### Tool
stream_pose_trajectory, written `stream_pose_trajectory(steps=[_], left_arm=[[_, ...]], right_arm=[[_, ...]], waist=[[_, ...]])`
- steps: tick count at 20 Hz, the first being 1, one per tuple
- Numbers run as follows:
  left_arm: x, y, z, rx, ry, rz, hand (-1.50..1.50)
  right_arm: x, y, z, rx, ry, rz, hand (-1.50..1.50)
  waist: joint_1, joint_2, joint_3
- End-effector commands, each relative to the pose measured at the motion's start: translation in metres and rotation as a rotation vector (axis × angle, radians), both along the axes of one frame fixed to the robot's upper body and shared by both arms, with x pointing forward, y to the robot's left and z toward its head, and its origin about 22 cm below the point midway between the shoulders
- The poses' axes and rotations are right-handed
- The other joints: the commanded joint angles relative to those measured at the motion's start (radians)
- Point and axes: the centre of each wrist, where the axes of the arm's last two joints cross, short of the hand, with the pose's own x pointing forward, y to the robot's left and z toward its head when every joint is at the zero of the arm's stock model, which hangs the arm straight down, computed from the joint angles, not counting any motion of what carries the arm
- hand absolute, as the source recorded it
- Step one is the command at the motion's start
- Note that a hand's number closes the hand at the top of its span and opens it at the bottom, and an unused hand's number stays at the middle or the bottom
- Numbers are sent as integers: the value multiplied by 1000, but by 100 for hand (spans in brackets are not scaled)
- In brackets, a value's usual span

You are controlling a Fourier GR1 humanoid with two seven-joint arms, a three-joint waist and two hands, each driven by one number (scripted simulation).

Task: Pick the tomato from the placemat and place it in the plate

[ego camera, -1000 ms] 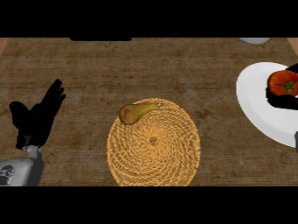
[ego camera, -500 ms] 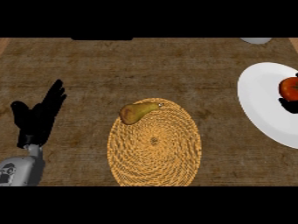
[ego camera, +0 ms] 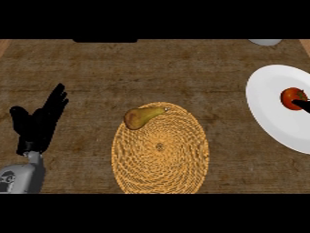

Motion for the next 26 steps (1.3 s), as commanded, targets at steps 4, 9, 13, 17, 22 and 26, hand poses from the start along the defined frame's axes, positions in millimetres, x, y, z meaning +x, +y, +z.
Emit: stream_pose_trajectory(steps=[4, 9, 13, 17, 22, 26], left_arm=[[-7, -5, 1, -1, 1, 3, 0], [-3, -4, -2, 16, -11, 12, 0], [1, 5, 8, -2, 3, 25, 0], [-6, 23, 0, 23, -6, 32, 0], [1, -6, 6, 25, -5, 13, 0], [3, 6, 2, 14, -8, 5, 0]], right_arm=[[7, 34, 15, 221, -259, 178, -150], [-12, 4, 37, 479, -179, 134, -150], [-29, -17, 54, 590, -116, 190, -150], [-54, -32, 18, 586, -130, 209, -150], [-70, -46, 20, 573, -179, 199, -150], [-67, -76, 13, 571, -168, 160, -150]], waist=[[-13, -9, -1], [-26, -8, -2], [-22, -6, -2], [-8, -1, -1], [-7, -2, -1], [-2, 0, -1]])
